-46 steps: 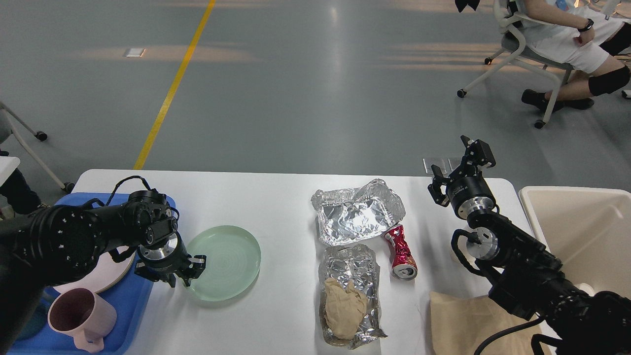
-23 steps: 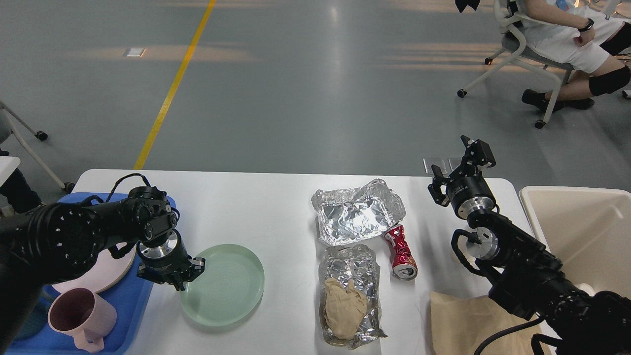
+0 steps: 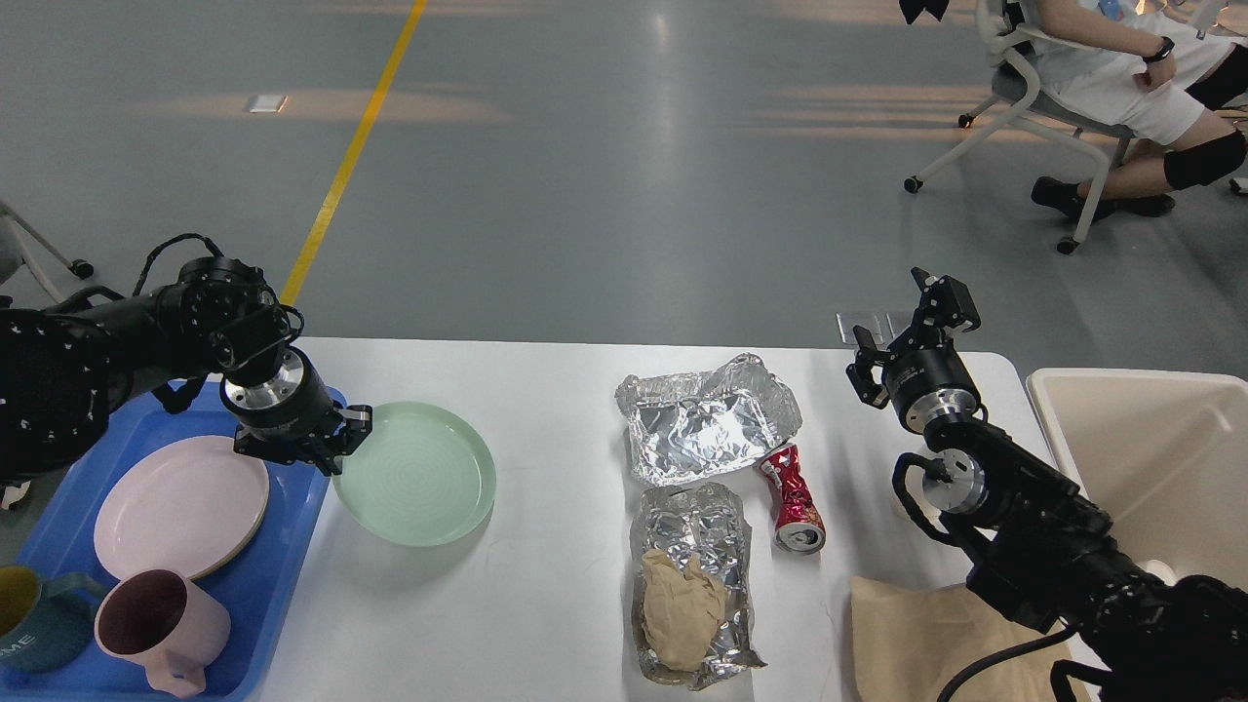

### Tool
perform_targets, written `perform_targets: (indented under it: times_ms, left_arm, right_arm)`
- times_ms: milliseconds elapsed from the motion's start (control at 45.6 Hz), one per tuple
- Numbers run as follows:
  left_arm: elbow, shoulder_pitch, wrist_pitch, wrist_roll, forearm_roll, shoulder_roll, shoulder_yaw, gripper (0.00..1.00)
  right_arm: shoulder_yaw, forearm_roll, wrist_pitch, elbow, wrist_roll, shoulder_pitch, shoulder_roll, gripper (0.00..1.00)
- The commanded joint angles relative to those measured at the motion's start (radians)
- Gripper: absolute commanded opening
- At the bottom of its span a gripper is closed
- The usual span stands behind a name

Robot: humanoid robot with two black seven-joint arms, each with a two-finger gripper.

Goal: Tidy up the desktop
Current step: 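Lift the green plate and set it onto the pink plate on the tray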

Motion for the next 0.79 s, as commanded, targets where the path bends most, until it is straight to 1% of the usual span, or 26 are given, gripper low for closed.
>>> perform_targets:
  times_ms: [0, 175, 307, 461, 592, 768]
  left_arm:
    - [0.001, -0.045, -0.016, 0.0, 0.0, 0.017, -0.002, 0.0]
    - [0.001, -0.074, -0.037, 0.0, 0.0, 0.064, -0.008, 0.0]
    - [0.002, -0.087, -0.042, 0.0, 0.0, 0.148, -0.01, 0.0]
    - [0.031, -0.064, -0.042, -0.002, -0.002, 0.266, -0.008, 0.0]
    - [0.074, -0.009, -0.041, -0.002, -0.002, 0.329, -0.02, 0.0]
    - [0.183, 0.108, -0.042, 0.0, 0.0, 0.337, -0.072, 0.0]
  right_arm:
    - [0.0, 0.0, 0.0, 0.0, 0.0, 0.0, 0.0, 1.0]
    - [0.0, 0.0, 0.0, 0.0, 0.0, 0.0, 0.0, 1.0]
    - [0.0, 0.0, 0.0, 0.0, 0.0, 0.0, 0.0, 1.0]
    - [0.0, 0.0, 0.0, 0.0, 0.0, 0.0, 0.0, 1.0]
    - [0.0, 0.0, 0.0, 0.0, 0.001, 0.0, 0.0, 1.0]
    - [0.0, 0.0, 0.0, 0.0, 0.0, 0.001, 0.0, 1.0]
